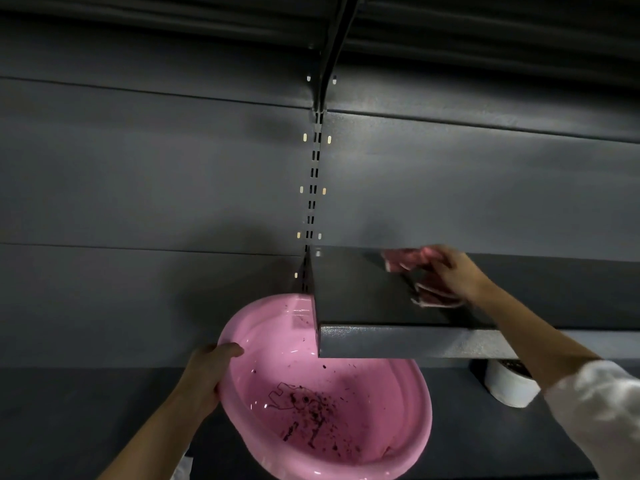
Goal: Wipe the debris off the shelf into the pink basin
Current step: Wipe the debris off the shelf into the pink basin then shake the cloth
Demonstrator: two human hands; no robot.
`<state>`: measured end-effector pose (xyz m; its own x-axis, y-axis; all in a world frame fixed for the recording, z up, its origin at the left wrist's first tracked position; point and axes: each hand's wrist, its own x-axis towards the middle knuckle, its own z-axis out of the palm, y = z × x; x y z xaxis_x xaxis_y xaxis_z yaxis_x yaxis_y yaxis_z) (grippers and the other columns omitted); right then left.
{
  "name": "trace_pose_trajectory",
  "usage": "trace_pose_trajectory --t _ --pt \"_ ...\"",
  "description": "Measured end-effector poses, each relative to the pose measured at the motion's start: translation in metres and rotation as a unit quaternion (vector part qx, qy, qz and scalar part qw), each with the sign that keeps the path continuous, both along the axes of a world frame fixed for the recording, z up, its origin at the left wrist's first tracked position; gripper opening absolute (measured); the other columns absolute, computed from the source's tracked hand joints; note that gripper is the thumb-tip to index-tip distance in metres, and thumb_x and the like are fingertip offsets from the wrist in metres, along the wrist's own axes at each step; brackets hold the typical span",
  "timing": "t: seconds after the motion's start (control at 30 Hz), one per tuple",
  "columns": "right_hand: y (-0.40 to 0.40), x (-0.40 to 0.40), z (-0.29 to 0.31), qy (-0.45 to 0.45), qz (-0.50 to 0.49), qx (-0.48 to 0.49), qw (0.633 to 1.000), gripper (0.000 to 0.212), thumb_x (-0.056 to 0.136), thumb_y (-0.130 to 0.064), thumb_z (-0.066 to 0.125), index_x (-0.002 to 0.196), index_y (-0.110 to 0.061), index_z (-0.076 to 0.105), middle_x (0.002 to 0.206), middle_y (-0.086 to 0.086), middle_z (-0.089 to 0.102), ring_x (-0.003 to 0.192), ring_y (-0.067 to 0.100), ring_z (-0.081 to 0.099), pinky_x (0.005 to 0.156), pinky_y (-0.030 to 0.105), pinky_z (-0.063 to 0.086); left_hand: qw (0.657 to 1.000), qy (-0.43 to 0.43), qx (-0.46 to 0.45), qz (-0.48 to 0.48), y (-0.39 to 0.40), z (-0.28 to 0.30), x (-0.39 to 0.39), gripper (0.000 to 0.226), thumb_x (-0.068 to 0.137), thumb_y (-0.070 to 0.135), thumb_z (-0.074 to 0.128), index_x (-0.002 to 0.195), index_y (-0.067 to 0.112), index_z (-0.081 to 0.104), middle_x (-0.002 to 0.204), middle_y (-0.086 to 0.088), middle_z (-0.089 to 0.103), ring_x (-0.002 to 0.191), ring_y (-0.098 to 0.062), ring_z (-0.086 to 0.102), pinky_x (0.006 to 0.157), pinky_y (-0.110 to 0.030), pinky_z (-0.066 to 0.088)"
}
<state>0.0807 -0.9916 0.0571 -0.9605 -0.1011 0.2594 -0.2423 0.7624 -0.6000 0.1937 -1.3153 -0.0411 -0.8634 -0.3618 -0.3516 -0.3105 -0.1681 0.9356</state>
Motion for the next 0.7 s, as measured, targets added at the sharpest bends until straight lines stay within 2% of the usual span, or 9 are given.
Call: trace_pose_trajectory --t 0.07,0.13,0.17,0.2,0.27,0.3,0.47,0.57,0.7 --pt "0.01 0.003 -0.013 -0.066 0.008 0.061 0.996 0.037 0.095 -0.01 0.04 0.132 -0.01 0.044 0.137 0.012 0.05 0.123 0.024 0.049 0.103 0.024 0.036 1.0 0.002 0.003 -0.004 0.002 -0.001 0.0 0.035 0.088 -0.001 0.049 0.121 -0.013 0.05 0.098 -0.03 0.06 0.084 -0.039 0.058 0.064 -0.036 0.047" --pt "-0.002 0.01 -0.021 -0.094 0.043 0.053 0.993 0.044 0.094 -0.006 0.04 0.136 -0.019 0.038 0.138 0.008 0.048 0.123 0.021 0.049 0.078 -0.001 0.036 1.0 -0.004 -0.002 -0.006 0.003 -0.002 0.0 0.036 0.088 -0.001 0.049 0.122 -0.012 0.05 0.104 -0.033 0.06 0.089 -0.042 0.058 0.071 -0.039 0.048" --pt "-0.013 0.013 -0.022 -0.102 0.06 0.048 0.992 0.045 0.093 -0.004 0.042 0.134 -0.021 0.04 0.138 0.007 0.049 0.122 0.024 0.051 0.066 -0.007 0.035 1.0 -0.009 -0.005 -0.006 0.003 -0.003 -0.001 0.037 0.088 0.0 0.05 0.123 -0.012 0.05 0.107 -0.035 0.059 0.093 -0.044 0.058 0.075 -0.043 0.048" --pt "-0.027 0.019 -0.022 -0.104 0.087 0.052 0.989 0.044 0.092 -0.004 0.043 0.132 -0.023 0.043 0.139 0.002 0.048 0.122 0.024 0.05 0.067 -0.009 0.035 1.0 -0.013 -0.007 -0.008 0.003 -0.003 0.0 0.038 0.088 0.001 0.05 0.124 -0.011 0.049 0.109 -0.035 0.059 0.096 -0.046 0.058 0.08 -0.046 0.048" --pt "-0.054 0.027 -0.02 -0.098 0.144 0.105 0.979 0.04 0.091 -0.012 0.046 0.128 -0.028 0.049 0.144 -0.006 0.041 0.128 0.022 0.044 0.095 0.006 0.035 1.0 -0.013 -0.008 -0.012 0.003 -0.004 0.0 0.038 0.087 0.001 0.05 0.123 -0.012 0.049 0.11 -0.037 0.058 0.099 -0.048 0.057 0.085 -0.05 0.047" --pt "-0.067 0.032 -0.019 -0.089 0.166 0.128 0.974 0.039 0.091 -0.013 0.046 0.127 -0.028 0.049 0.145 -0.004 0.04 0.128 0.021 0.042 0.099 0.014 0.032 1.0 -0.012 -0.007 -0.011 0.003 -0.004 0.0 0.038 0.087 0.001 0.05 0.123 -0.012 0.05 0.109 -0.037 0.058 0.099 -0.049 0.057 0.086 -0.05 0.047" --pt "-0.129 0.044 -0.017 -0.036 0.272 0.148 0.95 0.042 0.081 0.005 0.047 0.114 -0.016 0.062 0.12 0.011 0.065 0.104 0.026 0.062 0.082 0.018 0.043 1.0 0.005 -0.01 -0.008 -0.001 -0.006 0.002 0.027 0.088 -0.001 0.049 0.11 -0.014 0.056 0.094 -0.034 0.062 0.081 -0.04 0.059 0.068 -0.037 0.047" --pt "-0.153 0.043 -0.019 -0.033 0.302 0.125 0.945 0.042 0.078 0.01 0.044 0.109 -0.01 0.065 0.112 0.013 0.068 0.101 0.024 0.063 0.065 -0.003 0.038 1.0 0.014 -0.015 -0.01 -0.006 -0.005 0.003 0.023 0.088 -0.002 0.048 0.105 -0.012 0.058 0.092 -0.033 0.063 0.08 -0.04 0.059 0.066 -0.037 0.047" --pt "-0.143 0.041 -0.004 0.031 0.288 0.029 0.957 0.043 0.073 0.015 0.043 0.106 -0.003 0.065 0.107 0.019 0.069 0.094 0.018 0.061 0.074 0.008 0.041 1.0 0.019 -0.011 -0.001 -0.01 -0.001 0.001 0.011 0.087 -0.001 0.049 0.089 -0.005 0.059 0.079 -0.025 0.063 0.07 -0.035 0.059 0.06 -0.034 0.046"
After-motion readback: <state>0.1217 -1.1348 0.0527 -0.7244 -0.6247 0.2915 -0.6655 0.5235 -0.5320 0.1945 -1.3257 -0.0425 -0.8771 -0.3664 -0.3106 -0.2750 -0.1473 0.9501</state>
